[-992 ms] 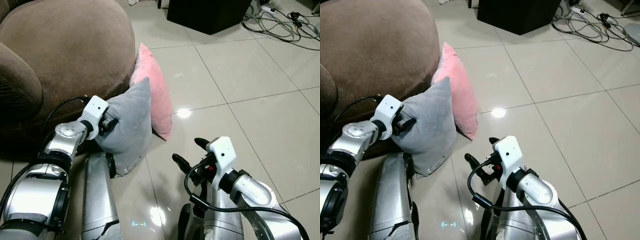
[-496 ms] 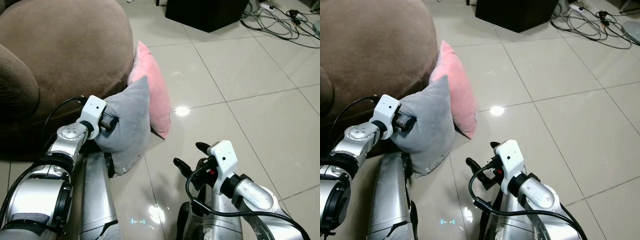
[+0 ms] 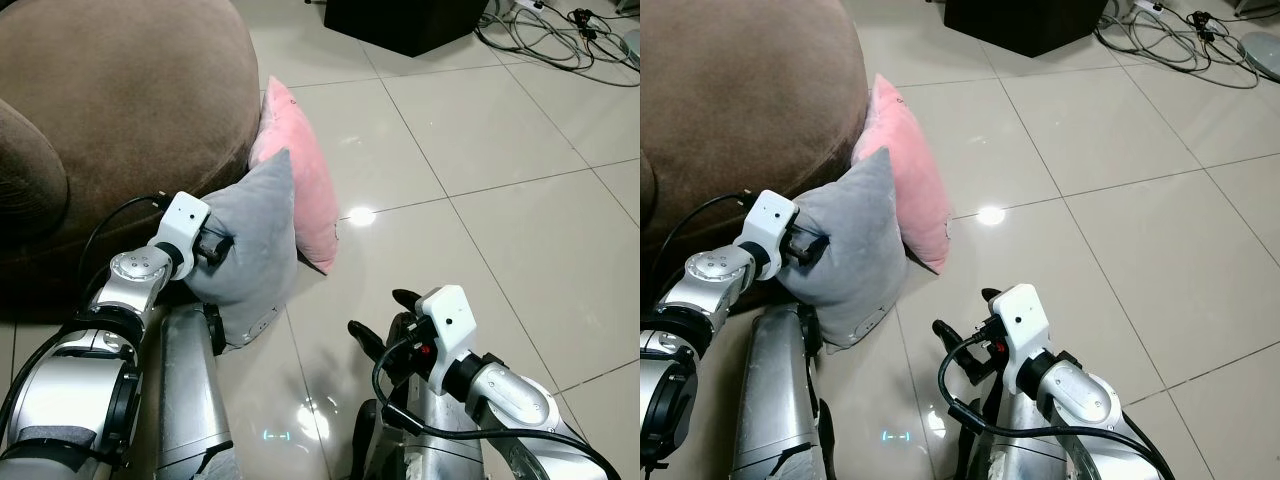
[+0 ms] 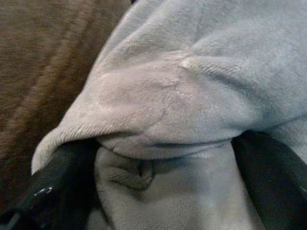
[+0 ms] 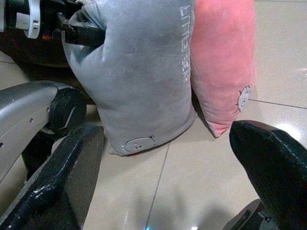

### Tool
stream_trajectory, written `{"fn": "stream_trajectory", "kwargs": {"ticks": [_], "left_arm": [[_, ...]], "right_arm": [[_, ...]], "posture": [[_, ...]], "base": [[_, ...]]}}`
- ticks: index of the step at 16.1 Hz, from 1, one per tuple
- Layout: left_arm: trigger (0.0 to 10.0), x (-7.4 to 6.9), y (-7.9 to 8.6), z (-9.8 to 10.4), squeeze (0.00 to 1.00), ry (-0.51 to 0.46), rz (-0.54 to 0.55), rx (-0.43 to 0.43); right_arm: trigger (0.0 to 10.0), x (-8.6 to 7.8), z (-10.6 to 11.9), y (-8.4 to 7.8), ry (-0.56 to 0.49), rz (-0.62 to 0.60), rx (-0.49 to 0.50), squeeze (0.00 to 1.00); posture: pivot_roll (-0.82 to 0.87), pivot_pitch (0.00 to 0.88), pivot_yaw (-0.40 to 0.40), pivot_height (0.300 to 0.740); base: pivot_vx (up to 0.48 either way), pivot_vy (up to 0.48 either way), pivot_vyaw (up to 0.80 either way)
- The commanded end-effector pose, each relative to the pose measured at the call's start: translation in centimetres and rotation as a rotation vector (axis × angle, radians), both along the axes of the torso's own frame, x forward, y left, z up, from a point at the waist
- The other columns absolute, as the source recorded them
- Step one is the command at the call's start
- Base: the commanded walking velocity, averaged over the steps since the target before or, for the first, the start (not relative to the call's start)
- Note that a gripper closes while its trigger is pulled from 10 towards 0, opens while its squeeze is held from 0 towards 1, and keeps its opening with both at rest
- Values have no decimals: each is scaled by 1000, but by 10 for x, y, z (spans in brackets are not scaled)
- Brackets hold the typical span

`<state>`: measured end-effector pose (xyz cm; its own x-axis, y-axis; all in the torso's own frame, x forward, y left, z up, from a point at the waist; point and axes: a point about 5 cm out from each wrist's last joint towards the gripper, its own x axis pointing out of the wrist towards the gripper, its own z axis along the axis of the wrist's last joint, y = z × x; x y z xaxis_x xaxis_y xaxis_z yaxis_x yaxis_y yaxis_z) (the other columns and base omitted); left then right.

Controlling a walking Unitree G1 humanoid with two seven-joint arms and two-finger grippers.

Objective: Move the pillow to the sofa from floor

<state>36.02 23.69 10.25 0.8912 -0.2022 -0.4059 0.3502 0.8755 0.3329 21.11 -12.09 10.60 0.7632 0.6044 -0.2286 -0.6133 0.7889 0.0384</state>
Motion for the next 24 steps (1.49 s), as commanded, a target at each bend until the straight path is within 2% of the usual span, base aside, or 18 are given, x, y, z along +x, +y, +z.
{"fn": "stream_trajectory", "kwargs": {"ticks": [1, 2, 3, 13, 15, 19, 21, 24], "left_arm": [[10000, -7, -1, -15, 0, 66, -12, 36], [9255, -7, 0, -14, 0, 51, -10, 42], [0, -6, 2, -11, 0, 33, 12, 8], [0, -4, 4, -6, 0, -50, 88, -63], [0, -4, 1, -8, 0, -52, 103, -131], [0, -3, -6, -8, 0, -56, 115, -211], [0, -1, -9, -8, 0, -61, 144, -296], [0, 2, -4, 1, 0, -100, 178, -368]], "right_arm": [[10000, -3, 2, -2, 4, -2, -9, 0], [10000, -4, 2, -2, 4, -2, -9, 0], [10000, -4, 2, -3, 5, -2, -11, 0], [10000, -7, 1, -4, 17, -18, -13, 0], [10000, -7, 1, -4, 18, -20, -7, 0], [10000, -10, 1, -3, 27, -22, 0, 0], [10000, -12, 0, -4, 35, -26, -1, 0], [10000, -13, -2, -6, 41, -34, -3, 0]], "posture": [[11, 252, -147, 435], [11, 251, -149, 435], [8, 253, -149, 435], [-7, 256, -154, 435], [-9, 257, -156, 435], [-17, 262, -159, 435], [-25, 263, -157, 435], [-19, 258, -152, 435]], "base": [[0, 0, 0], [0, 0, 0], [0, 0, 0], [0, 0, 0], [0, 0, 0], [0, 0, 0], [0, 0, 0], [0, 0, 0]]}}
